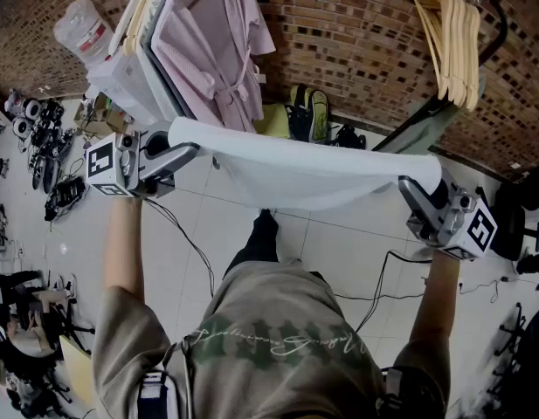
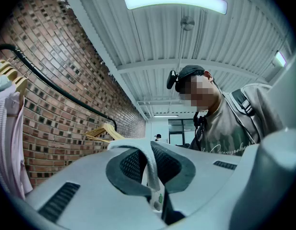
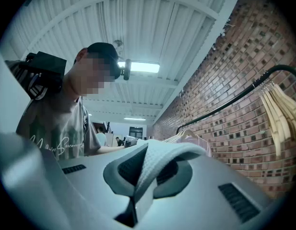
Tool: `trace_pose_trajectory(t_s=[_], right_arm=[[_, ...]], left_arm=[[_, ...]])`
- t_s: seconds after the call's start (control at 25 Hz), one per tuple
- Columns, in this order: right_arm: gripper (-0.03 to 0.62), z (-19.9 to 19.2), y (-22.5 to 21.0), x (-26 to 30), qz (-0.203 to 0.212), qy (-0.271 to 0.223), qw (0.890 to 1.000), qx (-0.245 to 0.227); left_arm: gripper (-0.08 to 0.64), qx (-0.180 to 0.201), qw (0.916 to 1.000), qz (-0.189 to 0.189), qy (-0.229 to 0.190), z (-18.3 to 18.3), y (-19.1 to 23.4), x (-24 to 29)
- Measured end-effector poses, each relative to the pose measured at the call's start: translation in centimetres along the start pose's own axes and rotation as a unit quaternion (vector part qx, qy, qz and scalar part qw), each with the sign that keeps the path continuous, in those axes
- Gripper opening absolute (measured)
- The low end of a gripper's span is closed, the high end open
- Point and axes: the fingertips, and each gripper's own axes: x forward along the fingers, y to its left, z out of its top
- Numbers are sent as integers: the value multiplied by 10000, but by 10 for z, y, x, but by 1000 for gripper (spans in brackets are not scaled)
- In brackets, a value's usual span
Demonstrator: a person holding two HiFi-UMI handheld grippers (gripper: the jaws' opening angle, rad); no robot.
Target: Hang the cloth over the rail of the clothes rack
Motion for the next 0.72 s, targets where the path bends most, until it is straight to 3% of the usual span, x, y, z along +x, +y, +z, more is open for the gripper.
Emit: trace_pose_trajectory(t_s=[0.24, 0.44, 0.72], right_arm=[[20, -10, -41, 14, -149, 27, 9999, -5], [20, 16, -80, 35, -225, -202, 9994, -147], [20, 43, -133, 66, -402, -294, 9980, -393]], left_arm=[[17, -64, 9999, -88, 32, -3, 51, -1], [18, -17, 9991, -346, -240, 21, 89, 2], [18, -58, 9984, -543, -150, 49, 153, -1]])
